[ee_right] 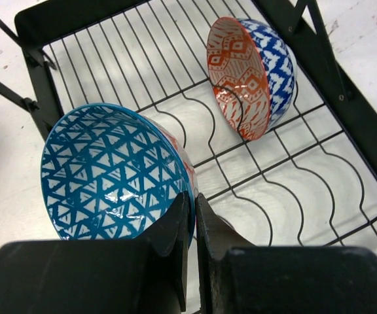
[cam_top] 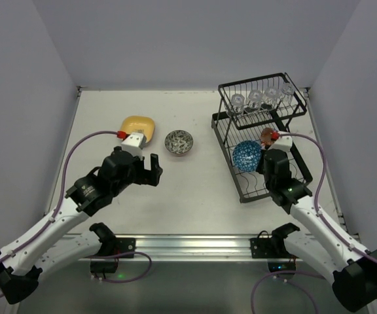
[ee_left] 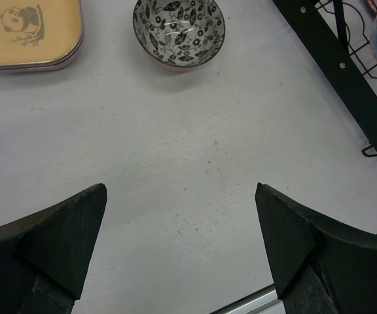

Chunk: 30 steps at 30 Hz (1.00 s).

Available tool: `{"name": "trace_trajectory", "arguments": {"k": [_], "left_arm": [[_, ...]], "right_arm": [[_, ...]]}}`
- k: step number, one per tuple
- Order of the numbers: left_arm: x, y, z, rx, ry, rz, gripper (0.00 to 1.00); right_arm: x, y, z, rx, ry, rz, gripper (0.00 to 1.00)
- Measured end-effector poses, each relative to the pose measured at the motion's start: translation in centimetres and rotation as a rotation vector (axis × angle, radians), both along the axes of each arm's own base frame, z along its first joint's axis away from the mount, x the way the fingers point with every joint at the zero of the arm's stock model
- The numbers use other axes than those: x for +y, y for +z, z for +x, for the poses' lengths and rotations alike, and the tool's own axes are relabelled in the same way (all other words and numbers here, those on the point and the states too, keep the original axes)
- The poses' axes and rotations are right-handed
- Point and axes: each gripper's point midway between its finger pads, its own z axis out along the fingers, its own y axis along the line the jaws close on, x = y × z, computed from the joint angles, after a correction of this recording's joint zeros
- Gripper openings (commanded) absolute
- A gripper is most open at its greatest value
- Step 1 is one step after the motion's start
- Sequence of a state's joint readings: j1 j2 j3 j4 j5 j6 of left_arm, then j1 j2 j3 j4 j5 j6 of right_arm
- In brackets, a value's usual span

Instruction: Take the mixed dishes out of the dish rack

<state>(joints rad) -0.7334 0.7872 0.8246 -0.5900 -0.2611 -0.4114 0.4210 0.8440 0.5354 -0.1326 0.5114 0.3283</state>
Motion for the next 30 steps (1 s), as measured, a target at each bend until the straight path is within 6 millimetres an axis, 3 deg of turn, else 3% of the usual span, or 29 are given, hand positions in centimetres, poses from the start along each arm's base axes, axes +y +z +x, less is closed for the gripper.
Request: {"name": "trace_trajectory", "arguments": {"k": [8,14,18,24,30], "left_arm": [[-3.5,1.3,1.0,0.051,-0.020,-0.103,1.00],[-8.9,2.0,1.3,0.083,-0.080,-0.119,1.00],[-11.3,0.8,2.1,0.126,-0.087,-0.103,1.00],[-13.1,-0.8,2.9,0.177,-0.095,-0.085,0.99],[-14.4,-2.8,3.3,0.224,-0.109,-0.059,0.86]], "right_arm": [[2.2,1.0,-2.1,0.107,0.050,0.160,0.00],[6.0,1.3,-4.4,0.186,0.152,0.247,0.00],[8.7,1.3,-5.6,0.230,0.219,0.285,0.00],[10.8,1.0,-6.3,0.265,0.248,0.317,0.00],[12.1,1.1,-5.8,0.286,0.260,0.309,0.00]]}}
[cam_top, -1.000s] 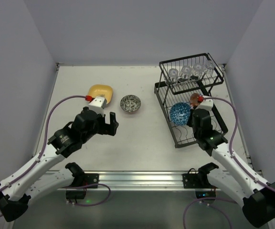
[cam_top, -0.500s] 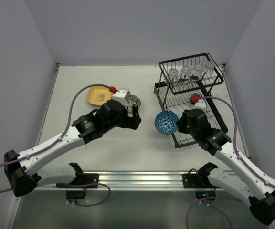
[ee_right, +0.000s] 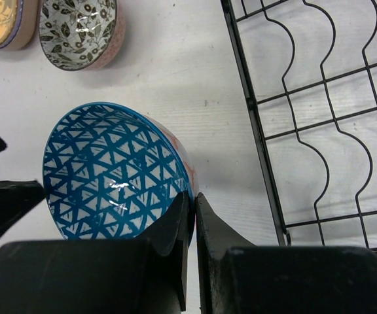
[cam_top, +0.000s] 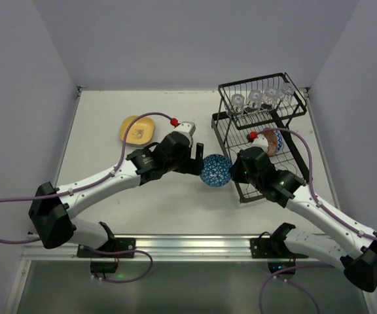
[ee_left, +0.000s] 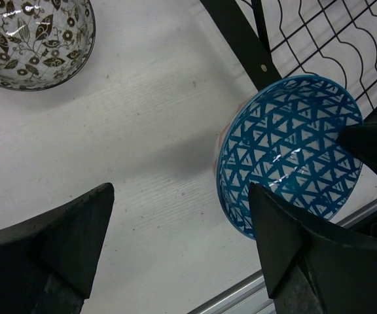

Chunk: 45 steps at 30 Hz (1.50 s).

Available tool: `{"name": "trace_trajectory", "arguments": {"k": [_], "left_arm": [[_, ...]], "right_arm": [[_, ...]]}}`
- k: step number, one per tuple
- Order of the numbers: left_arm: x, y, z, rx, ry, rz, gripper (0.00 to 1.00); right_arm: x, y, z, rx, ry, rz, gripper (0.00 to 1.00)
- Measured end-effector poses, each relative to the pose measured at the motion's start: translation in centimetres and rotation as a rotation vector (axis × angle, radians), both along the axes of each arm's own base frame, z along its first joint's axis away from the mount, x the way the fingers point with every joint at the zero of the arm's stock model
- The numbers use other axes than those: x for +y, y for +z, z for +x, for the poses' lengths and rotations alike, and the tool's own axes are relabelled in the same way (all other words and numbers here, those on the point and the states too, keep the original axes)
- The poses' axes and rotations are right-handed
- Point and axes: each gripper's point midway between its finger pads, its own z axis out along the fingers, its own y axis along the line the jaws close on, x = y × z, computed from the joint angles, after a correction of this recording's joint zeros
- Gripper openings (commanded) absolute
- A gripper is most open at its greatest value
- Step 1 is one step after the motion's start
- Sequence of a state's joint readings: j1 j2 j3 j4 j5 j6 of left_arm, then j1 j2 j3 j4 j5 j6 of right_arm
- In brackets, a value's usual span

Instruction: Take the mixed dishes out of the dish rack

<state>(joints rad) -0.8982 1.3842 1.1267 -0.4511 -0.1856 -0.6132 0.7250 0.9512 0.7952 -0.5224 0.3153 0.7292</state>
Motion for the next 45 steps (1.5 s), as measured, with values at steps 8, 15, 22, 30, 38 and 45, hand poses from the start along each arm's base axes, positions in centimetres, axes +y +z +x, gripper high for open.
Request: {"name": "trace_trajectory", "arguments": {"k": [8,15,22,30,38,45], "left_arm": [[-0.9,-2.1,0.6,0.040,0.003,0.038,0.43],[-1.8,-2.1,1.1,0.035,0.016,0.041,0.00],[-1.3,-1.8,1.8,0.009,0.052,0.054,0.00],[4.8,-2.8,6.2,0.042,0.227,0.110,0.00],[9.6,-3.8,14.4,0.094,0.379,0.129,0.00],[8.8,-7.4,16.1,0.189,0.337,0.161,0.00]], "right_arm": [[1.2,1.3,0.8,-0.027,0.015,0.033,0.00],[2.3,0.9,0.5,-0.014,0.048,0.037,0.00],[2.5,1.3,1.0,-0.033,0.037,0.054,0.81],[1.7,3.5,0.9,-0.107,0.016,0.084,0.99],[-2.3,7.5,-0.2,-0.246,-0.063,0.136,0.99],[-3.7,6.2,-1.1,-0.229,-0.069,0.083,0.99]]}}
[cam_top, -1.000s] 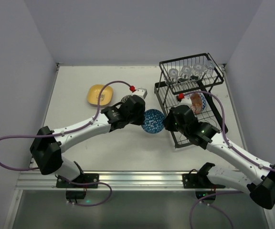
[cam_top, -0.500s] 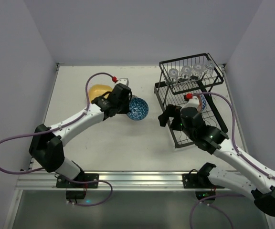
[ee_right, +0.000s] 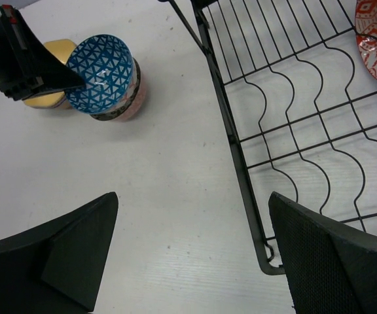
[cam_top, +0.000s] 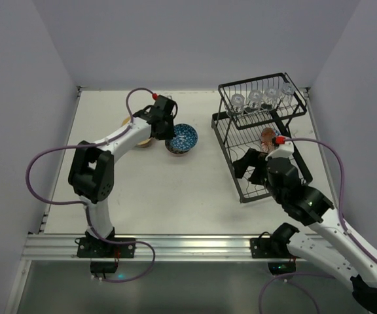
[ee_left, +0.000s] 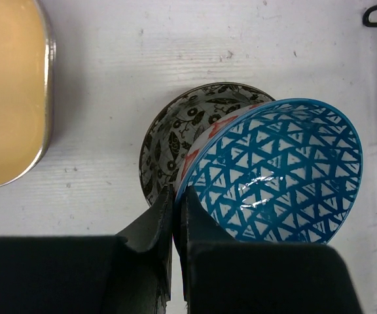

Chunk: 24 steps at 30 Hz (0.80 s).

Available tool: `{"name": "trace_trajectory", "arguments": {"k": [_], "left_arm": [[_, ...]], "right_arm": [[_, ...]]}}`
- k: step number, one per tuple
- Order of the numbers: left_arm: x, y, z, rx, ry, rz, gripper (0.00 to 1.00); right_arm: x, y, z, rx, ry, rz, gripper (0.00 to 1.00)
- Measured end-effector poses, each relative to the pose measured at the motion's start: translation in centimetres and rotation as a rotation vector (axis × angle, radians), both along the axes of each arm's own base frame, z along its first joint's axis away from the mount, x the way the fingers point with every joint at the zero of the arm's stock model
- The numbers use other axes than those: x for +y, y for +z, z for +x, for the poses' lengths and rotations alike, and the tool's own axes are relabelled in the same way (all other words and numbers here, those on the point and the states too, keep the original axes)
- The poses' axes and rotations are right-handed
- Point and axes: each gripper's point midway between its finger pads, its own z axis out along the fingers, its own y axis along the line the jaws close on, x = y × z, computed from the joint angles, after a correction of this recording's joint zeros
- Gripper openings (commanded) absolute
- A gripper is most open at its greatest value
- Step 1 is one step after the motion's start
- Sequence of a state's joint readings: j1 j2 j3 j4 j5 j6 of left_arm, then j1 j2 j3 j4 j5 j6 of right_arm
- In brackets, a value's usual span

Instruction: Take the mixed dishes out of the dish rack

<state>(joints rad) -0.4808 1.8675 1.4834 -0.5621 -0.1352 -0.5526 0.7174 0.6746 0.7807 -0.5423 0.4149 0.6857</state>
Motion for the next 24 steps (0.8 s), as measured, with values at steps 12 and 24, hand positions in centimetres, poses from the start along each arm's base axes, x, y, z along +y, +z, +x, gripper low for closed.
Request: {"name": "trace_trajectory", "arguments": {"k": [12,24], "left_arm": [[-0.6,-0.9,0.3,0.034,-0.026,-0.030,0.08],[1.2,-2.0,0.5,0.056,0.006,-0.021,0.23]], "right_arm": [[-1.5,0.2,-0.6,-0.018,-0.019,-0.024,0.99],[-1.7,-0.2,-0.3,-0.006,-0.028,-0.042,0.99]]}}
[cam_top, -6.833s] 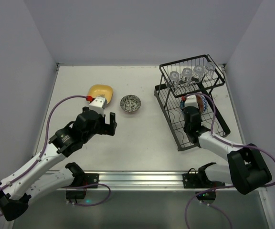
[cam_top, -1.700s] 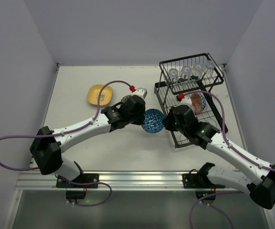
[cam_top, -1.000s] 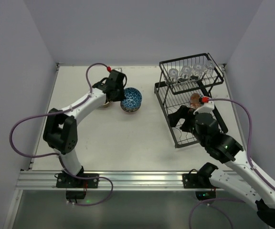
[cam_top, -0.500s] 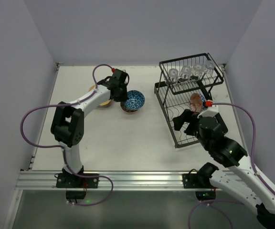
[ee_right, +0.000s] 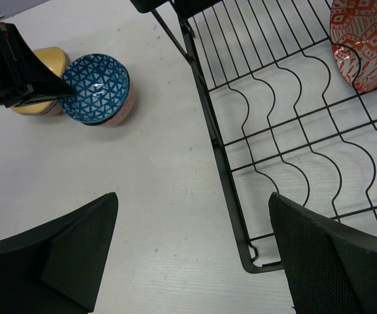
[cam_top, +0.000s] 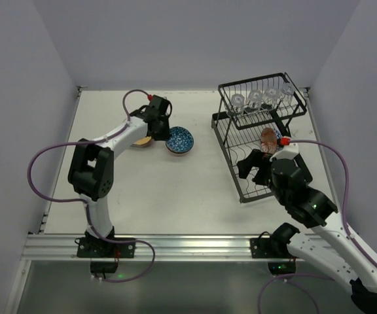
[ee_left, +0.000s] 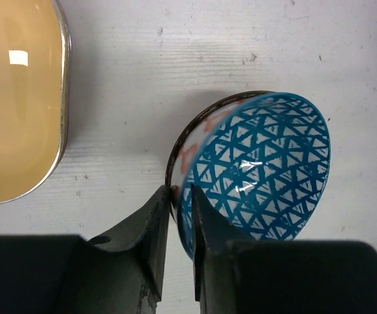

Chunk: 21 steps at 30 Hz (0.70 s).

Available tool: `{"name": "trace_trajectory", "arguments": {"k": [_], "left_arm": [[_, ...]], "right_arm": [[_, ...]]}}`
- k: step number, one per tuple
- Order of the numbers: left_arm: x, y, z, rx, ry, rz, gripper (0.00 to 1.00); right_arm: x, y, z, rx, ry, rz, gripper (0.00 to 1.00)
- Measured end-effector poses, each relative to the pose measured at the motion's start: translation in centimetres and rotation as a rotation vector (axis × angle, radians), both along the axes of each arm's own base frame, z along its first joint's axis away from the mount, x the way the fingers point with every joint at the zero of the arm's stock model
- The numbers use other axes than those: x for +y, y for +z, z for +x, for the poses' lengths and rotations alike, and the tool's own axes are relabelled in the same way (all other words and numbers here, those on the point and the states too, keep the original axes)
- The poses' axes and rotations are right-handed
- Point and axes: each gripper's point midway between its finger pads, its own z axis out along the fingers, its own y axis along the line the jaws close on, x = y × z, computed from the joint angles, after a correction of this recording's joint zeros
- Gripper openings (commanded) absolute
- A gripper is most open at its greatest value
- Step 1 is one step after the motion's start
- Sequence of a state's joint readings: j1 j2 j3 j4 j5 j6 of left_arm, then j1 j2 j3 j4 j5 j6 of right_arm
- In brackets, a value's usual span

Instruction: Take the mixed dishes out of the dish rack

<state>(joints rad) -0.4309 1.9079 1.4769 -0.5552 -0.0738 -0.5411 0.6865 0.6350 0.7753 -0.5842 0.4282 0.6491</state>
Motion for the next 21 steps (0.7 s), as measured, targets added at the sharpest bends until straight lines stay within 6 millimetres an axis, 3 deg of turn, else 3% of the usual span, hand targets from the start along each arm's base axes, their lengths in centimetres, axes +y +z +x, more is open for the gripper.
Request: {"name": "trace_trajectory", "arguments": {"k": [8,10,17,21], "left_arm": [[-0.3,0.5,0.5,-0.027,-0.007,-0.020,0.61],[-0.3,0.8,0.5,-0.037,-0.005,-0.027,0.65],[-0.5,2.7,0.7,-0.082,-0.009,-0.052,0.66],[-0.4,2.2,0.3,-0.081,-0.011,-0.054,0.73]], "right_arm": [[-0.2,-0.1,0.1,0.002,-0.007,-0.005,0.99],[-0.4,-0.2,0.3,0.007,-0.018,-0.010,0.99],[-2.6,-0.9,1.6,0.041,-0.095,-0.013,0.99],[-4.8,-1.3,2.4,0.051,-0.159,-0.055,0.99]]}}
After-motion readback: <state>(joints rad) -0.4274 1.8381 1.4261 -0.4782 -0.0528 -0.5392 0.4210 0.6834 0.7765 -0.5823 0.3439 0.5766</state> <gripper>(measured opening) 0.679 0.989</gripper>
